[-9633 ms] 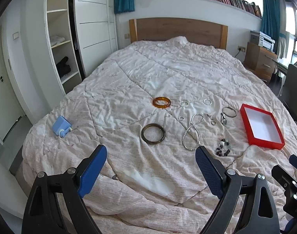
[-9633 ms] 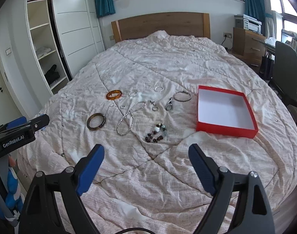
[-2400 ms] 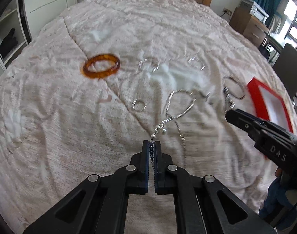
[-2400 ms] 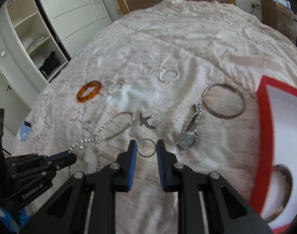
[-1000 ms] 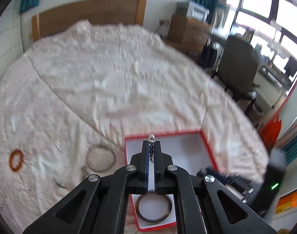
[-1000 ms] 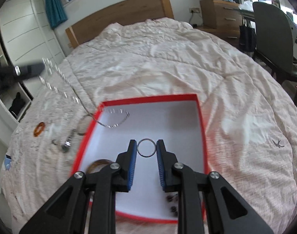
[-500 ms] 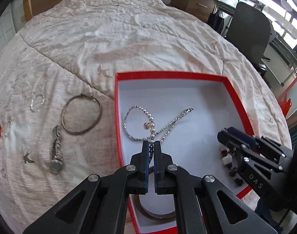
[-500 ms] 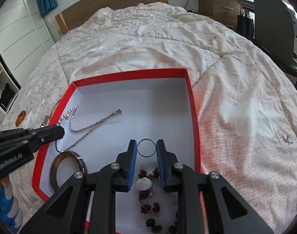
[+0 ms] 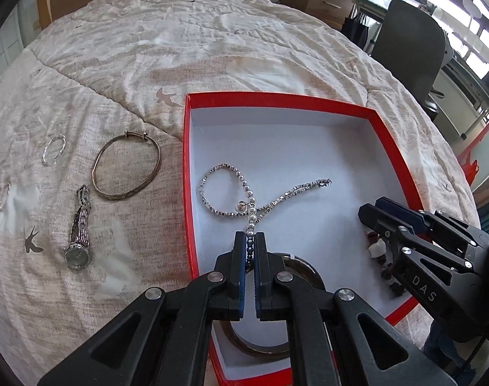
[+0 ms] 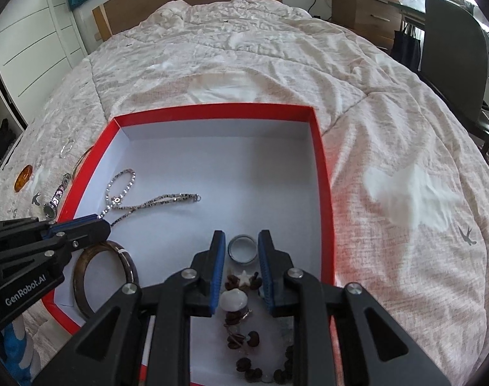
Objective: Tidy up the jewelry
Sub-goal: 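Lower necklace and ring into the red box and open both tools, then move both open tools back over the remaining jewelry on the bed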
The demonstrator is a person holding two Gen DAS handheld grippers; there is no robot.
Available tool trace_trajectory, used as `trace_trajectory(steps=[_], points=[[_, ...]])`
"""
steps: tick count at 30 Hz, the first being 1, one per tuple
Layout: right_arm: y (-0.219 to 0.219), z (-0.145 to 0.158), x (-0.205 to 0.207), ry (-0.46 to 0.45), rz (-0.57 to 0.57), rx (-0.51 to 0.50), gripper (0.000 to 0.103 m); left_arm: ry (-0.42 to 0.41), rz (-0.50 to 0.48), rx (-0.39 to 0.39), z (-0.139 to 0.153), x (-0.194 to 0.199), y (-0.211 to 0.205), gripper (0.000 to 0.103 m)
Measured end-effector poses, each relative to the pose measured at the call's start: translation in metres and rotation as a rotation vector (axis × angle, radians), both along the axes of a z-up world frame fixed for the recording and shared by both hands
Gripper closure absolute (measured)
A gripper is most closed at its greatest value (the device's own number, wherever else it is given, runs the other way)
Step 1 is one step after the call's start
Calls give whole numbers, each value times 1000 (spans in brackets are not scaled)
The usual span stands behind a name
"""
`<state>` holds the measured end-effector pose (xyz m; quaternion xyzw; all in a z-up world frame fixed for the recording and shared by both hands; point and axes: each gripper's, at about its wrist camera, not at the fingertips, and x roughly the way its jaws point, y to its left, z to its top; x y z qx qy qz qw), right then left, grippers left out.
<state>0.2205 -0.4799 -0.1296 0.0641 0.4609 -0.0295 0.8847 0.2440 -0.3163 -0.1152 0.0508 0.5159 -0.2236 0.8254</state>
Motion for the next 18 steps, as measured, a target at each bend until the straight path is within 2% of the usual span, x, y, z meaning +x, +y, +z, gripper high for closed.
trace_trajectory(steps=[10, 12, 14, 18], points=[[1, 11, -17, 25, -24, -7, 82, 0, 0, -18, 15, -11, 9, 83], [1, 16, -22, 22, -29, -10, 78, -13, 1, -15, 21, -15, 11, 70], [2, 24, -28, 12, -36, -19, 72, -23, 1, -23, 27, -19, 14, 69], [5, 40, -39, -7, -49, -27, 71, -42, 1, -34, 42, -28, 23, 68]])
